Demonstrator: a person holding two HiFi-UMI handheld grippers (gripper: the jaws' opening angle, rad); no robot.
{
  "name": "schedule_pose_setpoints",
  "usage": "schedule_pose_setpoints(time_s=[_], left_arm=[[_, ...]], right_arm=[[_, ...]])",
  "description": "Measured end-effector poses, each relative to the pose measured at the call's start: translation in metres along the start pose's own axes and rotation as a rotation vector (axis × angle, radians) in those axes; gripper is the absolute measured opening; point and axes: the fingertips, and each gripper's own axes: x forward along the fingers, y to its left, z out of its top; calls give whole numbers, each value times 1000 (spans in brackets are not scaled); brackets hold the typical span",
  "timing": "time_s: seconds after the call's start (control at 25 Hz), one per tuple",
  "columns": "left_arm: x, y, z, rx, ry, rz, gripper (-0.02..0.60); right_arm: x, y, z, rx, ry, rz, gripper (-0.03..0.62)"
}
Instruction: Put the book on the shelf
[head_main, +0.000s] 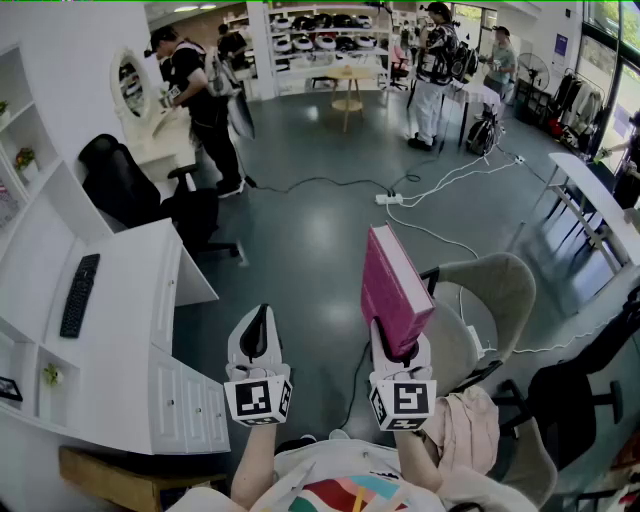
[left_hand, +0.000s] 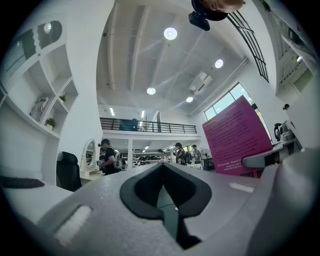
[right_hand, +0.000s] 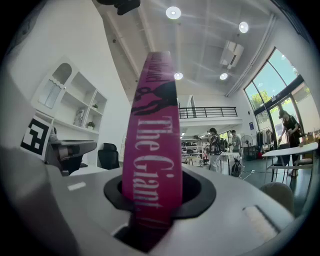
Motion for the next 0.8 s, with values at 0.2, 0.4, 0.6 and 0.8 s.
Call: schedule_pose_setpoints(time_s=[0.2,0.4,0.6,0.8], left_arm=[[1,-3,-3,-4,12,11,3],[-1,-8,-8,9,12,19,3],[-14,-5,-12,10,38,54,3],[-18,11,-28,-2,80,91,3]], right_arm=[[1,-5,-2,2,10,23,141],[4,-6,-11,12,17,59,140],[5,1,-20,83,20,118,140],[12,14,-29,101,42,160,141]])
